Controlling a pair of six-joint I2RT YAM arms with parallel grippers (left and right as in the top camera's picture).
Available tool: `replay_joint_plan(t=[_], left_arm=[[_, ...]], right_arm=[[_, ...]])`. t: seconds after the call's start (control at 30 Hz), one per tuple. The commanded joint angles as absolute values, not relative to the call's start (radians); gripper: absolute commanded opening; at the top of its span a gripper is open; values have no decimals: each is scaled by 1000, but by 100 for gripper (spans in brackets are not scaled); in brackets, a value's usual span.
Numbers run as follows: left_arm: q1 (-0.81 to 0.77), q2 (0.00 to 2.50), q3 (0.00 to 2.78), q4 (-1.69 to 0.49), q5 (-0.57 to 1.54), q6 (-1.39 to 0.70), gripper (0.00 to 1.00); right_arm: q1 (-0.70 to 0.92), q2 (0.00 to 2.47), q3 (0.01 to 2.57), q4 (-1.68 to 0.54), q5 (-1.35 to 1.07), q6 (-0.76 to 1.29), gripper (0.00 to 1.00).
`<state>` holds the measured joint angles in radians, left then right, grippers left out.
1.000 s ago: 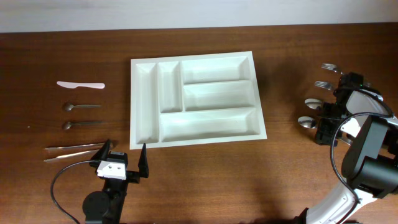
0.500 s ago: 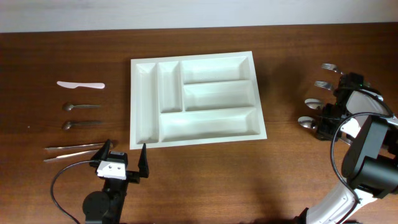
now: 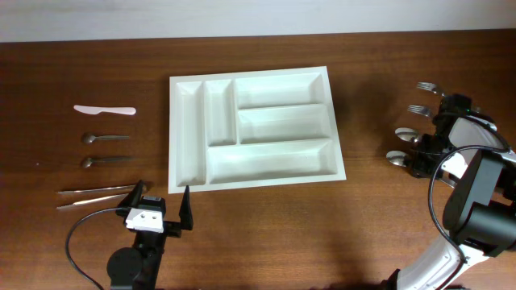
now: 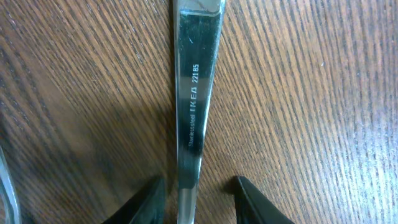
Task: Pack container
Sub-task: 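Lower the right gripper and close it on the spoon handle, then lift the spoon and carry it left over the tray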
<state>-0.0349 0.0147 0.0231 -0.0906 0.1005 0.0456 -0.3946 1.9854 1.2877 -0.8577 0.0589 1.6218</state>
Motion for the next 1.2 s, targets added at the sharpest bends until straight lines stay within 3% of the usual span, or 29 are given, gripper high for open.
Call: replay_joint_plan(t=[0.0,0.1,0.47,0.57,0.9,1.17], left_arm=[[-30,6,19,-94,97,54,99],[-30,6,19,-94,97,54,99],[-30,6,19,-94,97,54,99],[-30,6,19,-94,97,54,99],[-30,6,19,-94,97,54,99],[-30,6,19,-94,97,54,99]], right_arm=[[-393,2005,1294,-857,64,1631,31],[-393,2005,1294,-859,64,1631,24],[-393,2005,1294,-859,64,1628,23],[-393,2005,1294,-855,64,1602,14],[-393,2004,1295,-855,65,1597,6],[-393,2004,1370,-837,72,1394,4]])
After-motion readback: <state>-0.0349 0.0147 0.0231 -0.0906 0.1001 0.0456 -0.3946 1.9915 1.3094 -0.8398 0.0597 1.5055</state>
